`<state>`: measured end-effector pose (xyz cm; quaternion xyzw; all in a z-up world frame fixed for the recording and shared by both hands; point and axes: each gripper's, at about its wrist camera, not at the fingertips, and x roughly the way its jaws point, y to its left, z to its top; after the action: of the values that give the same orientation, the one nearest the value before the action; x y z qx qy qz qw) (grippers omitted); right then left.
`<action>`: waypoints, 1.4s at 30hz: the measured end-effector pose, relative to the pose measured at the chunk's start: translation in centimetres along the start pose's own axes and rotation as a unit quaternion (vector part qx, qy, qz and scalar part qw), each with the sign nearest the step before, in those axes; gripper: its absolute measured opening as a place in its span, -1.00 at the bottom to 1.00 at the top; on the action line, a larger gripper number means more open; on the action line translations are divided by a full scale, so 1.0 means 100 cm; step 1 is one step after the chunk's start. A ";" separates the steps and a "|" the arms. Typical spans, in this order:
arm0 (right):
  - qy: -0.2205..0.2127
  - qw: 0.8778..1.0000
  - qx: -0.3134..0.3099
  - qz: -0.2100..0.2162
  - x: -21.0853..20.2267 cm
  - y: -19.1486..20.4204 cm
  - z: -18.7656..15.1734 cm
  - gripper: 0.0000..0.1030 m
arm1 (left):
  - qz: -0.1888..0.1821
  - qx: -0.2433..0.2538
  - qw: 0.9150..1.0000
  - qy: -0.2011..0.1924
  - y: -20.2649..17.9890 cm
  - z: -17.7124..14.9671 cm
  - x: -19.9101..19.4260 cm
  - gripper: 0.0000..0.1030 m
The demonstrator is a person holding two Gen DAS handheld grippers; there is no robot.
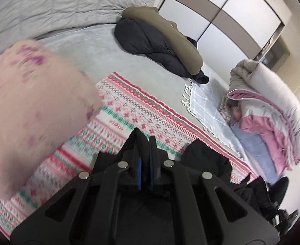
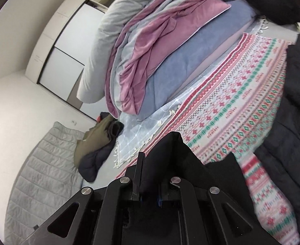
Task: Fold large clothes
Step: 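Carry the held hem with both grippers toward the collar, then lay the hem down over the collar and open both grippers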
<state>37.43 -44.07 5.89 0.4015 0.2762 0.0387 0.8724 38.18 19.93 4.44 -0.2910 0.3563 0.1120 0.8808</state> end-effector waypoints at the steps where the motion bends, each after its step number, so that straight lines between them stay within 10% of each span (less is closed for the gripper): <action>1: 0.004 1.000 -0.001 -0.006 0.010 0.003 0.003 -0.83 | 0.002 -0.002 1.000 0.005 -0.003 0.006 0.010 -0.87; 16: 0.058 0.990 -0.020 -0.125 0.139 -0.027 0.023 -0.81 | 0.087 0.034 0.993 0.065 -0.010 0.010 0.144 -0.82; 24: 0.098 0.989 0.041 -0.106 0.142 -0.058 0.037 -0.69 | -0.020 -0.040 0.991 0.124 0.024 0.033 0.136 -0.43; 27: 0.063 0.995 0.037 -0.068 0.120 -0.051 0.048 -0.27 | -0.049 -0.079 0.992 0.080 0.034 0.048 0.108 0.25; 29: 0.039 0.998 0.045 -0.030 0.104 -0.050 0.051 0.73 | -0.097 -0.115 0.987 0.062 0.048 0.055 0.096 0.32; 30: 0.023 0.999 0.044 -0.022 0.095 -0.050 0.050 0.73 | -0.103 -0.124 0.985 0.062 0.054 0.055 0.093 0.32; 39: 0.149 0.950 -0.217 -0.171 0.154 -0.045 0.010 0.64 | -0.054 -0.002 0.984 0.169 0.051 0.009 0.148 0.25; 42: 0.161 0.938 -0.254 -0.171 0.169 -0.041 -0.002 -0.79 | -0.008 0.055 0.985 0.166 0.034 -0.004 0.164 -0.78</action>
<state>50.99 -41.77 -4.80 0.1014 0.4586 0.0219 0.8826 48.37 22.31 -8.60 -0.2600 0.5008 0.0351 0.8248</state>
